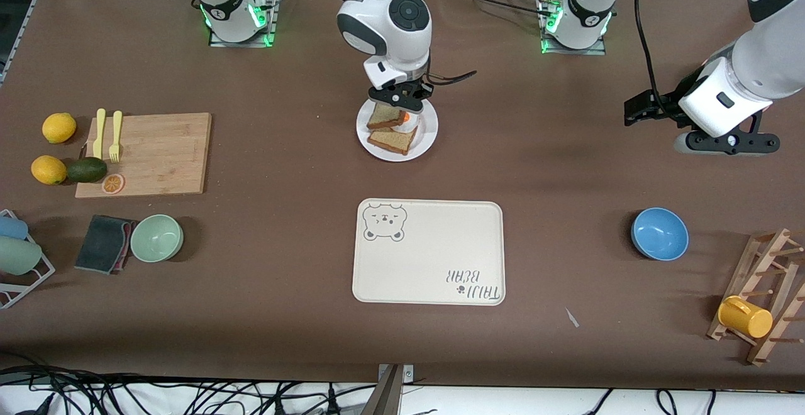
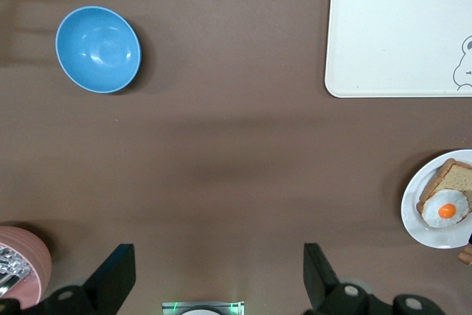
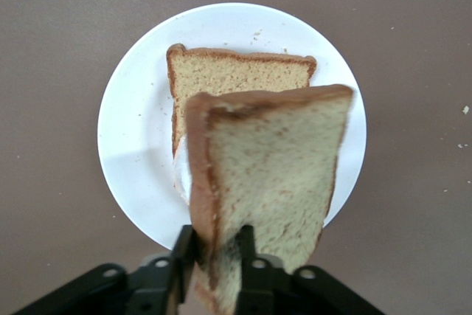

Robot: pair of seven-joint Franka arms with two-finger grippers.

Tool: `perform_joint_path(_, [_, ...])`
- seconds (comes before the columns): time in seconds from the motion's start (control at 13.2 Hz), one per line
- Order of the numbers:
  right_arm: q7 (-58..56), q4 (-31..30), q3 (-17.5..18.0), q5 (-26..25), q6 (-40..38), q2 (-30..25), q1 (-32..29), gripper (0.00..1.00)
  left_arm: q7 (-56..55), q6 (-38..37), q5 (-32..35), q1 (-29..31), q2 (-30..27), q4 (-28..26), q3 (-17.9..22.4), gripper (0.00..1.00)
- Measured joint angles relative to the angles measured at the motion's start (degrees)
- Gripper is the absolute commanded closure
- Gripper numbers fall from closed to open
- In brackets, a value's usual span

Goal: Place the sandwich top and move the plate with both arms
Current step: 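Carry the bread slice with the right gripper onto the egg sandwich, then open the right gripper and withdraw it from the plate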

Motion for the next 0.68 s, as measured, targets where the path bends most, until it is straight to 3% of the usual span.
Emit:
perform_joint_path(0.23, [0.0, 0.1, -0.4, -1.2, -0.1, 0.1, -0.1, 0.13, 0.0, 0.0, 0.0, 0.0, 0.0, 0.0, 0.0, 0.00])
perform_joint_path(0.38, [0.0, 0.7, -1.5, -1.6, 0.0, 0.1, -0.2, 0.01, 0.0, 0.0, 0.0, 0.0, 0.0, 0.0, 0.0, 0.00])
perform_joint_path(0.68, [-6.8, 2.3, -5.9, -1.8, -0.1, -3.8, -1.0, 0.00, 0.0, -0.4, 0.0, 0.0, 0.1, 0.0, 0.0, 0.00])
